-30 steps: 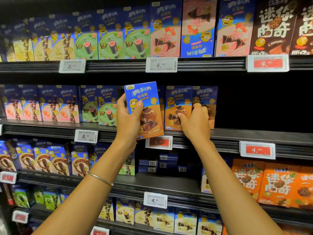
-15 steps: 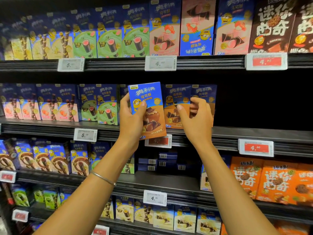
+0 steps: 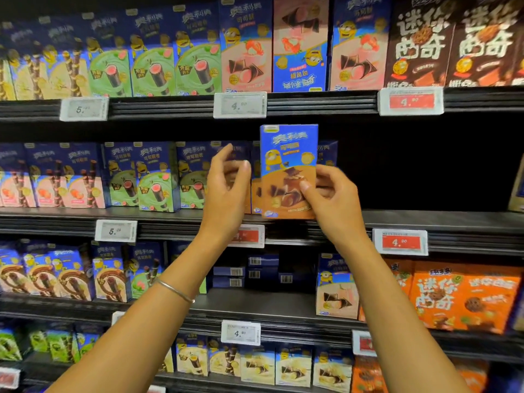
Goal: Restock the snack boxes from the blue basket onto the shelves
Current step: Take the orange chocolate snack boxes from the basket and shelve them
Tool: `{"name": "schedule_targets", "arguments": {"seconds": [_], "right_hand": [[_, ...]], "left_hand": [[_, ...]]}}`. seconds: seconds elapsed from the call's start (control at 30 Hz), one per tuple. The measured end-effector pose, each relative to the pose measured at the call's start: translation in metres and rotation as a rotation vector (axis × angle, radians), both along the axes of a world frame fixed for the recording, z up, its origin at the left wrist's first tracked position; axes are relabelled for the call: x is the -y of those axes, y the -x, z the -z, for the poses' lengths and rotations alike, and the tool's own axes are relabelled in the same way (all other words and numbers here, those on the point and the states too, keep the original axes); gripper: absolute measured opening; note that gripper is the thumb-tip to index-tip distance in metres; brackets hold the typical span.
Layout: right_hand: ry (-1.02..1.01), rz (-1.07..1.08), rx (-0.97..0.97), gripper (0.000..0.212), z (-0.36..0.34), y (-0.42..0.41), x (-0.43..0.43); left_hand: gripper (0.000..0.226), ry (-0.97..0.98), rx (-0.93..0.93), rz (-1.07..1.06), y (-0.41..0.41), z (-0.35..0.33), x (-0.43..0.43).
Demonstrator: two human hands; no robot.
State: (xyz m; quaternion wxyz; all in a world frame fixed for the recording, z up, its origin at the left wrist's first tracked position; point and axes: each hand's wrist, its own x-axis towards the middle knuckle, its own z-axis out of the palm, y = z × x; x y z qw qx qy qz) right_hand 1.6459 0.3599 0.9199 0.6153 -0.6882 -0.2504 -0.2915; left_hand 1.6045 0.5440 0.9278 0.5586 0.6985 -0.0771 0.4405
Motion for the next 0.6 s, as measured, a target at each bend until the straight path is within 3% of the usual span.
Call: {"name": "schedule_targets", "arguments": {"seconds": [0.1, 0.17, 0.37, 0.6], "right_hand": [[-0.075, 0.119, -0.010, 0.027, -0.001, -0.012, 0.022], [-0.077, 0.202, -0.044, 0.027, 0.002, -0.021, 0.030], [0.085, 0.350, -0.121, 0.038, 0.009, -0.036, 0.027], [0.203, 0.376, -0.199, 0.035, 0.002, -0.040, 0.026]], "left_hand": [[0.068, -0.323, -0.062, -0.343, -0.007, 0.004, -0.014], [0.082, -0.396, -0.154, -0.420, -0.011, 0.006, -0.016], [0.116, -0.361, -0.263, -0.463, -0.022, 0.013, -0.007], [0.141, -0.353, -0.276, -0.505, -0.033, 0.012, -0.002]]}}
